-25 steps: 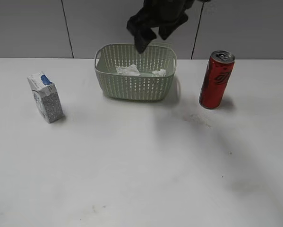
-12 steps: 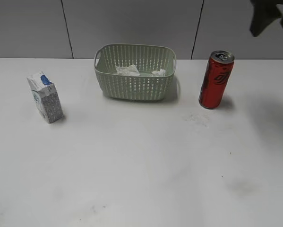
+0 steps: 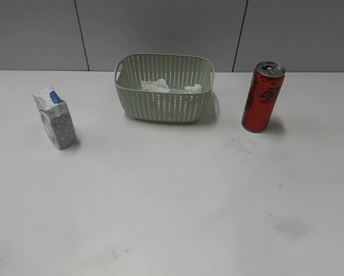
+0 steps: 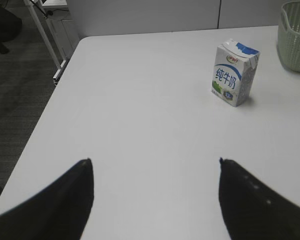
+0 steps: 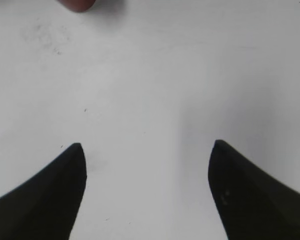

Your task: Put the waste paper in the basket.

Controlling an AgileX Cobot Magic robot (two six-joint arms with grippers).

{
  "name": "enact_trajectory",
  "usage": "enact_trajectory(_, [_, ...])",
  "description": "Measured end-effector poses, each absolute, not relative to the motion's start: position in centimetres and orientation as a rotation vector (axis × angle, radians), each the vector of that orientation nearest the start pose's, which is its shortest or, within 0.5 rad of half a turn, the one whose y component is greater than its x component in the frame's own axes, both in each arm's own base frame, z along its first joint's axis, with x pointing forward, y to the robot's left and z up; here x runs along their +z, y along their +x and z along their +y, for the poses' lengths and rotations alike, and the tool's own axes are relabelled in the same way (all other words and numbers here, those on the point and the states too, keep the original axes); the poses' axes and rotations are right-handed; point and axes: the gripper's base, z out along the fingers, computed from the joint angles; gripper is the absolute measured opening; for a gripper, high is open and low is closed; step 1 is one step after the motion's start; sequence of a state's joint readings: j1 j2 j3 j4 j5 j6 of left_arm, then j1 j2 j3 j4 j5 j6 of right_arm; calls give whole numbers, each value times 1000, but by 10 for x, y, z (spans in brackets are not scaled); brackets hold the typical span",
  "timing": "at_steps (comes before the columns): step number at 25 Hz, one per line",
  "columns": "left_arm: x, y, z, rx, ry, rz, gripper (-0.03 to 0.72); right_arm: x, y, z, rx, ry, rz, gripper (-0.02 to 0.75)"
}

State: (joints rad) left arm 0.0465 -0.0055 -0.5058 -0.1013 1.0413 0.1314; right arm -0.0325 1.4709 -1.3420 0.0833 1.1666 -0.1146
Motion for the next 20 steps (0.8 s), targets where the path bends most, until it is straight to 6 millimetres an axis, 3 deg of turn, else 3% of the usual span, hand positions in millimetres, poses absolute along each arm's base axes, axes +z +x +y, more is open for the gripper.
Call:
enact_trajectory(5, [281, -5, -8, -7, 89, 2008, 572, 319, 224, 5, 135, -142, 2693, 573])
enact_trajectory(10, [281, -5, -8, -7, 89, 2008, 572, 291, 157, 7, 109, -181, 2614, 573])
enact_trajectory(16, [281, -5, -8, -6, 89, 2008, 572, 262, 96, 8, 90, -182, 2515, 573])
enact_trajectory(20, [281, -5, -8, -5, 89, 2007, 572, 251, 70, 9, 81, -185, 2436, 573])
